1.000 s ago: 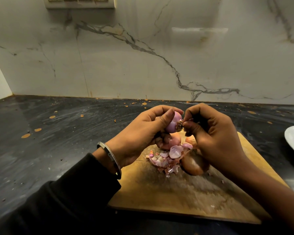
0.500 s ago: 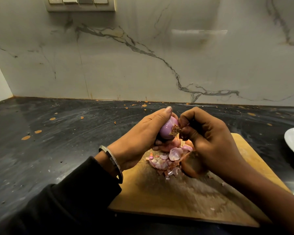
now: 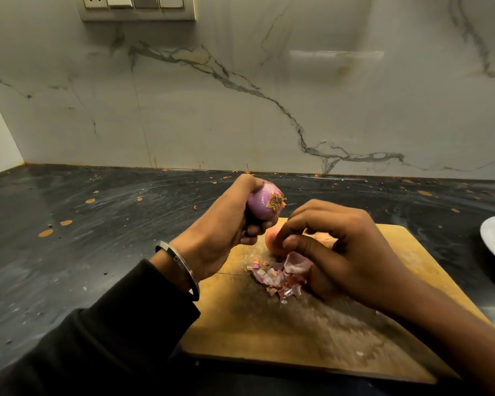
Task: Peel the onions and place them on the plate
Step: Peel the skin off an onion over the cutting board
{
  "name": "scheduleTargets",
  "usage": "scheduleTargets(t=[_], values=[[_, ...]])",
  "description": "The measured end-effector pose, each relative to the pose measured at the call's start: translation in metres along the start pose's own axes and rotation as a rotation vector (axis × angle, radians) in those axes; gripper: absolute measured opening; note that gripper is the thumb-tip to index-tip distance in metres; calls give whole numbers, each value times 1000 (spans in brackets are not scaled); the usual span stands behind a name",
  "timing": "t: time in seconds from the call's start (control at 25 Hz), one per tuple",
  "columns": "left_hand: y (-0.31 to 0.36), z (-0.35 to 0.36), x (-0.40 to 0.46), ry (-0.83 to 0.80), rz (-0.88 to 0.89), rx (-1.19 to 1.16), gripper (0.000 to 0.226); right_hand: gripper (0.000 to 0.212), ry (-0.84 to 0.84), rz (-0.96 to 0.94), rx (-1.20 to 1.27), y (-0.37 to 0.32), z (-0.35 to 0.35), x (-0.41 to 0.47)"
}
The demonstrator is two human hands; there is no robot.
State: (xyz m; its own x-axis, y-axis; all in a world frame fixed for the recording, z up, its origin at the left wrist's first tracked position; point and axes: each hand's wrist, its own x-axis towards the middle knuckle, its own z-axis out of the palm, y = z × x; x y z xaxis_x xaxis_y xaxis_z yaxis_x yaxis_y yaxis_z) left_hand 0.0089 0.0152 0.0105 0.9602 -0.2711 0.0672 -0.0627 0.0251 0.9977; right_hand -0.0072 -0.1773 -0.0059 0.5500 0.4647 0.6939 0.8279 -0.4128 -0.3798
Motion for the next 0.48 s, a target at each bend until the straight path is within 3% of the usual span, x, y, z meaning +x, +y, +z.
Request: scheduleTargets(t=[0.2, 0.36, 0.48], values=[[2, 7, -4, -95, -9, 160, 61, 31, 198, 70, 64, -3, -1, 2], [1, 12, -6, -138, 52, 215, 72, 22, 227, 32, 25, -6, -1, 2], [-1, 15, -7, -134, 95, 203, 68, 18, 218, 72, 63, -5, -1, 1]])
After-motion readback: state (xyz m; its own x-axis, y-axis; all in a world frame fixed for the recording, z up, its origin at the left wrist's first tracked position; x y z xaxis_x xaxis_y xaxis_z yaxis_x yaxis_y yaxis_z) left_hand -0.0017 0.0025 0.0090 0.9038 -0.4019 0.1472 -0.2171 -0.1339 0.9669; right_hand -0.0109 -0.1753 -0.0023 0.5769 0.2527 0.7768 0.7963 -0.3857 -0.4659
